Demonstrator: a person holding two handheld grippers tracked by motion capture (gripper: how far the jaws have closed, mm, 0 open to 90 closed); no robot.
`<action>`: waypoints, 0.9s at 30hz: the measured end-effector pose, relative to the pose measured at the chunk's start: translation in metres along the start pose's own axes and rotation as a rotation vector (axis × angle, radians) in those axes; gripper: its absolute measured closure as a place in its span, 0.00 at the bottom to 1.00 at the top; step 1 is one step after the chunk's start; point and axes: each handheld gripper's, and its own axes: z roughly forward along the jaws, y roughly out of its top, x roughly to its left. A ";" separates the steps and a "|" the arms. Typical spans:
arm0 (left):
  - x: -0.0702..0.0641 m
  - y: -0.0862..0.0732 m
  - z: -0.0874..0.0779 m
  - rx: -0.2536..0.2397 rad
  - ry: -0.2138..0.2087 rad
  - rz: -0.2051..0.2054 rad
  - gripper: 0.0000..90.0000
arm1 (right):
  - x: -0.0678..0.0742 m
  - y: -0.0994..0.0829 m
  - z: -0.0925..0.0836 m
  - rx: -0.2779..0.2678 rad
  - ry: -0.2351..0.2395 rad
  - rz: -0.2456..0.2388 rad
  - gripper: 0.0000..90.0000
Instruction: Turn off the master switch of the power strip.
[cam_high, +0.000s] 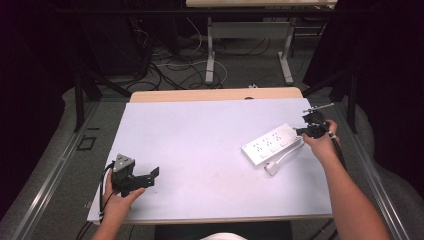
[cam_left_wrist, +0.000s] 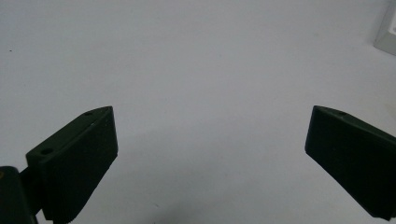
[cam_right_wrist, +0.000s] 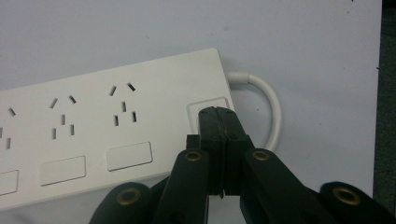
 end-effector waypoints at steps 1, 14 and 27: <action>0.000 0.000 0.000 0.000 0.001 0.000 0.03 | 0.000 0.000 0.001 0.004 -0.006 0.006 1.00; 0.000 0.000 0.001 0.005 -0.003 0.000 0.03 | -0.001 0.001 0.015 0.023 -0.007 0.015 1.00; 0.000 -0.001 0.001 0.011 -0.001 -0.002 0.03 | 0.000 0.000 0.024 0.008 0.000 0.035 1.00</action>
